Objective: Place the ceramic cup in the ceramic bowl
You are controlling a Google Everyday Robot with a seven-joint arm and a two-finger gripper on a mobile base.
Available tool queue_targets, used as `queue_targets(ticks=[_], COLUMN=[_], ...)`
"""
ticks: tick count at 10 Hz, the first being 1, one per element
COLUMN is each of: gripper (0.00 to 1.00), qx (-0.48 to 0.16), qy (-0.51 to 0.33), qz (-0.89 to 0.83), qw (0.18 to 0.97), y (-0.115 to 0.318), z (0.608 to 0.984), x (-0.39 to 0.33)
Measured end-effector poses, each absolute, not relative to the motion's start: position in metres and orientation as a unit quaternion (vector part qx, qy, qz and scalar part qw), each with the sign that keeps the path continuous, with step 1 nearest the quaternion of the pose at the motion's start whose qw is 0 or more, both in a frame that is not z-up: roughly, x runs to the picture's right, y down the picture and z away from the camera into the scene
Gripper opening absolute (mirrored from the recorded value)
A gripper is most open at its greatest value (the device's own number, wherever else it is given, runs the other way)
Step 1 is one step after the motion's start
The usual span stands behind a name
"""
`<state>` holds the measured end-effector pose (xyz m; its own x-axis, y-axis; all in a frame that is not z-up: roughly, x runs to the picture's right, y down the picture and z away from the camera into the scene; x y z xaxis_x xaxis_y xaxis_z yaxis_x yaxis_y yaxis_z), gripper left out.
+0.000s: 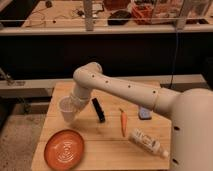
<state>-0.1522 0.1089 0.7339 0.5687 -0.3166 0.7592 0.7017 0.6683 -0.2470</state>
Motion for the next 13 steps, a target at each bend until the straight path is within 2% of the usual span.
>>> queue_targets(ticks=[3,6,11,13], gripper=[0.0,0.0,0.0,0.0], qx=[-0.25,-0.251,-0.313,-0.316], qy=[-0.445,-0.483,-0.483,-0.47], qz=[-0.289,-0.316,-0.459,-0.496], qw=[0.81,0.777,0.677,0.658], y=[0.102,0.117,0.174,0.191], z=[0.712,0.685,0.643,0.643], x=[-0.158,-0.169,-0.18,-0.176])
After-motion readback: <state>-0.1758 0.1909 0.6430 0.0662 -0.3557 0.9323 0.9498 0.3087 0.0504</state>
